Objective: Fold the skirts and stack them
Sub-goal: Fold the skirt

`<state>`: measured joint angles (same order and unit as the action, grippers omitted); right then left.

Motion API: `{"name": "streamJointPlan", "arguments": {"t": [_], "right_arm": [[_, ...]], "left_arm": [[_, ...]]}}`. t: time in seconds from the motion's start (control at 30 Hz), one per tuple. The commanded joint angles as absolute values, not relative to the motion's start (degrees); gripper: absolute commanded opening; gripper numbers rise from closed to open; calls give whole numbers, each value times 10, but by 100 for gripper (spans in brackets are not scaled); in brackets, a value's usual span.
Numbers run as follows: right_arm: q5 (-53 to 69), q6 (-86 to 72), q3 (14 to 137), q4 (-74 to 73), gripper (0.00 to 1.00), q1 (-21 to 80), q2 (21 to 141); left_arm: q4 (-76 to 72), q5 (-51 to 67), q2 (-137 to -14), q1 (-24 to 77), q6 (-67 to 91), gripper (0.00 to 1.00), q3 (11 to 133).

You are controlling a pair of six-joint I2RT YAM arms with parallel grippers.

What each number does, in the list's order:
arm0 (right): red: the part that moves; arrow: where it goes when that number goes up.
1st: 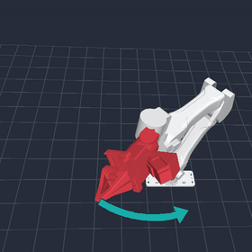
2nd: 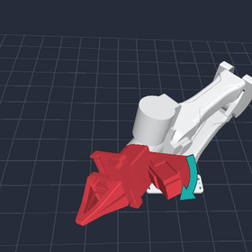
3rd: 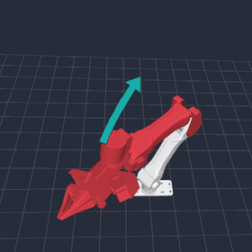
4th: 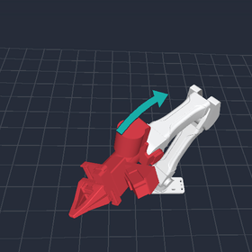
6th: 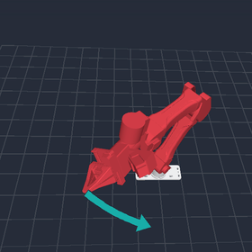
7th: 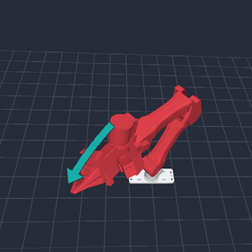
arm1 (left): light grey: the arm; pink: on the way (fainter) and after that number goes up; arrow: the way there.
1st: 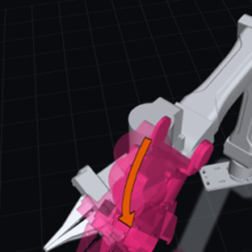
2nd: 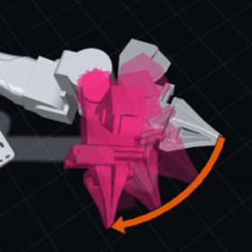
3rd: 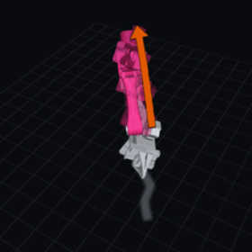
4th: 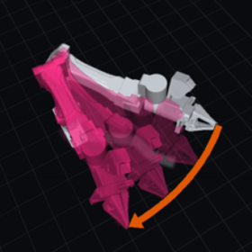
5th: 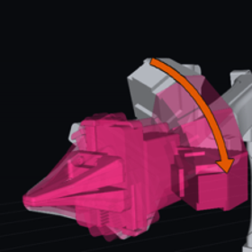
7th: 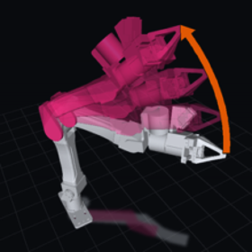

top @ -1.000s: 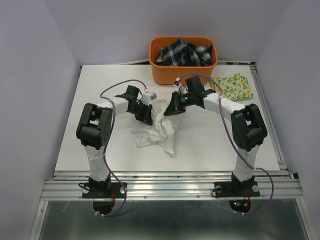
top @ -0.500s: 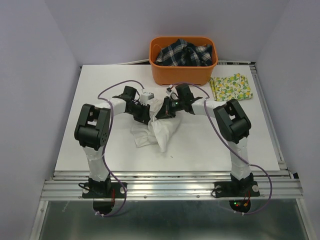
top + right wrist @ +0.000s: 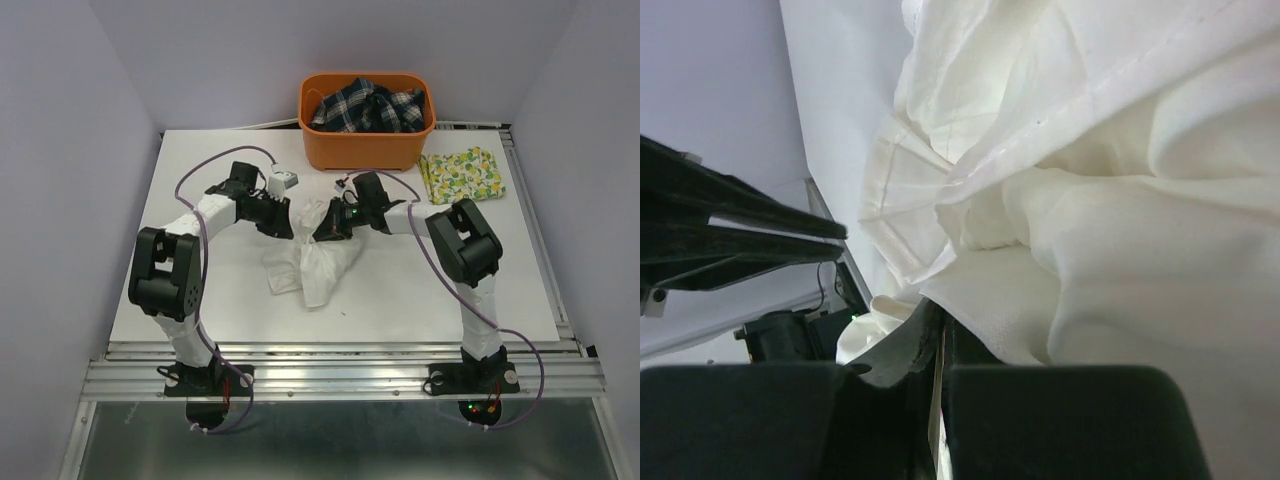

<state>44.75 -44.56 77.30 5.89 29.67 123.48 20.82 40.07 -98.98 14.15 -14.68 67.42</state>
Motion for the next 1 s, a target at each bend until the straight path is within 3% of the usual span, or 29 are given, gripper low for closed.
{"name": "streamJointPlan", "arguments": {"t": [0.0, 0.43, 0.97], "right_arm": [[429, -434, 758, 58, 1, 298, 1208], [439, -456, 783, 62, 1, 298, 1172], [432, -495, 879, 72, 1, 303, 1239]], "left_arm": [[179, 416, -1019, 140, -116, 20, 682], [133, 425, -1137, 134, -77, 19, 719], [142, 412, -1162, 130, -111, 15, 701]]}}
